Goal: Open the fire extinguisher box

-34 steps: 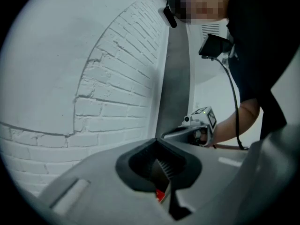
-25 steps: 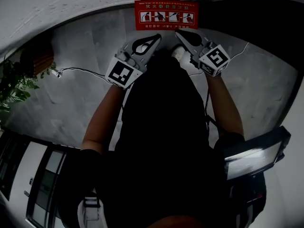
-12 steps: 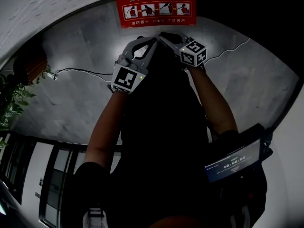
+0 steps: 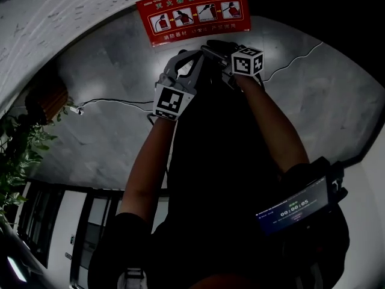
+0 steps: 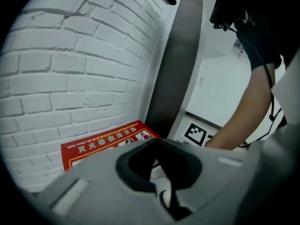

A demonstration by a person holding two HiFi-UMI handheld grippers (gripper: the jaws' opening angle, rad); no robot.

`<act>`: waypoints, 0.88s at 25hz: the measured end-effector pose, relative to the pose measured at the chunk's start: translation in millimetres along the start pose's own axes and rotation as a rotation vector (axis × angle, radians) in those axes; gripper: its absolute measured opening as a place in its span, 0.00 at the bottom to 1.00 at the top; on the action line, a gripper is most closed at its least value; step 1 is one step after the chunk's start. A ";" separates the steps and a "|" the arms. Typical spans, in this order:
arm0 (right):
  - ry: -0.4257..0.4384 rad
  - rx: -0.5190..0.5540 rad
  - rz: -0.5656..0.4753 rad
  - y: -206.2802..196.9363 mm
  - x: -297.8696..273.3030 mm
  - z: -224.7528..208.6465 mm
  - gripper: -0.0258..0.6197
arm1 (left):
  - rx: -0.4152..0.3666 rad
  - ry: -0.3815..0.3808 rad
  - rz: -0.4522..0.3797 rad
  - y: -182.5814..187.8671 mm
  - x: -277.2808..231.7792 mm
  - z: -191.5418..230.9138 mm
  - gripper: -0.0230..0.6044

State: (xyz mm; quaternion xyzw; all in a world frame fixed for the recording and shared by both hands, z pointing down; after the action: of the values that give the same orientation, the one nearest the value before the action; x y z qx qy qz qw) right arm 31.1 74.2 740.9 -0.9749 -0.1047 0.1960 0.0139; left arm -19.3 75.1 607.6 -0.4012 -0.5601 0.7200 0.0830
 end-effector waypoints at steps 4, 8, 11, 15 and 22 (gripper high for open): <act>0.018 -0.120 -0.106 17.7 3.0 -12.9 0.32 | 0.018 0.004 0.016 -5.3 -3.2 4.5 0.04; 0.033 -0.184 -0.139 20.8 -7.7 -44.5 0.33 | 0.020 0.000 0.019 -24.2 -13.6 4.3 0.04; 0.047 -0.207 -0.151 22.7 -10.6 -53.6 0.33 | 0.016 -0.004 0.024 -30.3 -16.4 1.9 0.04; 0.051 -0.224 -0.174 33.3 -10.3 -54.9 0.32 | 0.026 -0.002 0.017 -28.0 -16.1 2.4 0.04; 0.052 -0.258 -0.160 39.9 -6.8 -56.6 0.24 | 0.021 -0.001 0.019 -27.8 -16.7 1.9 0.04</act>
State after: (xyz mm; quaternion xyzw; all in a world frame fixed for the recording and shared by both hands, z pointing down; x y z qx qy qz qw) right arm 54.7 34.5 793.0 -0.9618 -0.2062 0.1538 -0.0931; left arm -18.6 74.1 640.0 -0.4053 -0.5486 0.7268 0.0800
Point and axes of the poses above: the fingertips, and each gripper's own axes: x backward along the fingers, z to its left, y out of its top, the point moved 3 cm from there along x, backward along the fingers, and after that the axes turned 15 degrees about -x, right-handed, at the moved point
